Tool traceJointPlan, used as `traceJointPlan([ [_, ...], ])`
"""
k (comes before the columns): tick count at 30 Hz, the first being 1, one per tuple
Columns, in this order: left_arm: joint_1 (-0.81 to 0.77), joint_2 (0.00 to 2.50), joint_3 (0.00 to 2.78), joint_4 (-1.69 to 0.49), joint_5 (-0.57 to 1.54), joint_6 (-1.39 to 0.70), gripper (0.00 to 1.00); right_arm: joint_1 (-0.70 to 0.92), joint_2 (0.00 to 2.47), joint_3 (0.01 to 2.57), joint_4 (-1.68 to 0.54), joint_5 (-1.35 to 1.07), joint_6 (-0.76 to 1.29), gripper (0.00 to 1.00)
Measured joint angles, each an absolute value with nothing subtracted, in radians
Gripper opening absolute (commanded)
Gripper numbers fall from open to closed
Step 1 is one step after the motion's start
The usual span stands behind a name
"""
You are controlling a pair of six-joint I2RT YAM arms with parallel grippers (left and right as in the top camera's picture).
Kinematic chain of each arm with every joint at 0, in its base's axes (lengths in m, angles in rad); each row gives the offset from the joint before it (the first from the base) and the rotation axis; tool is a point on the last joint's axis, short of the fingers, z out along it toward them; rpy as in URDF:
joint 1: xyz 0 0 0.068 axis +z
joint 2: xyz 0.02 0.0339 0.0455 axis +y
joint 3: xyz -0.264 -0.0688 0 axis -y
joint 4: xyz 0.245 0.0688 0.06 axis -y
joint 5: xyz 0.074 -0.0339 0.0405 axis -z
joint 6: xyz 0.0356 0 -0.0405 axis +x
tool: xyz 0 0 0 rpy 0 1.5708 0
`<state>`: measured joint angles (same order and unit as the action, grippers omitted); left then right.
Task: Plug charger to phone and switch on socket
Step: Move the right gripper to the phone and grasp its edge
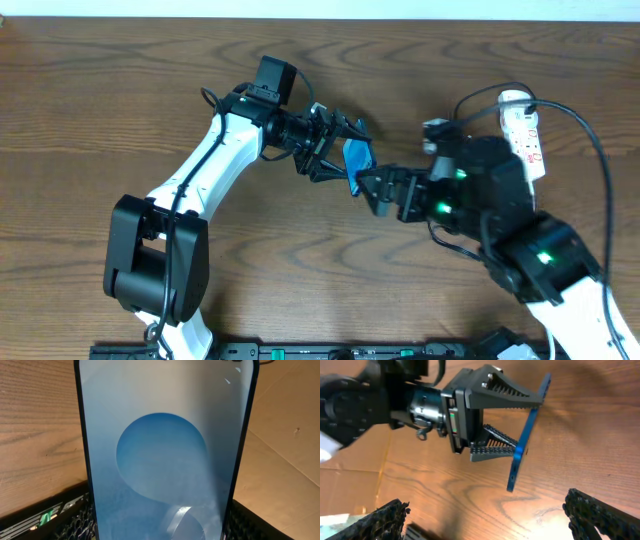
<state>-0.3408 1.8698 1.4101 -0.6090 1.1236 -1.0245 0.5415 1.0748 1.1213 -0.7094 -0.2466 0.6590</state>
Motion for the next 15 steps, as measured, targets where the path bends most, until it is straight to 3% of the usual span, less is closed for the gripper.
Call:
traceJointPlan([
  [4, -0.341, 1.87, 1.41, -0.609, 1.124, -1.024, 0.67, 0.616, 1.144, 1.121, -0.701, -0.12, 0.687, 0.98],
  [9, -0.34, 1.87, 1.41, -0.609, 1.124, -1.024, 0.67, 0.767, 1.216, 1.121, -0.699, 0.186, 0.817, 0.87],
  [15, -0.34, 1.87, 1.41, -0.609, 1.124, -1.024, 0.67, 0.83, 1.321, 1.121, -0.678, 0.364, 0.961, 0.7],
])
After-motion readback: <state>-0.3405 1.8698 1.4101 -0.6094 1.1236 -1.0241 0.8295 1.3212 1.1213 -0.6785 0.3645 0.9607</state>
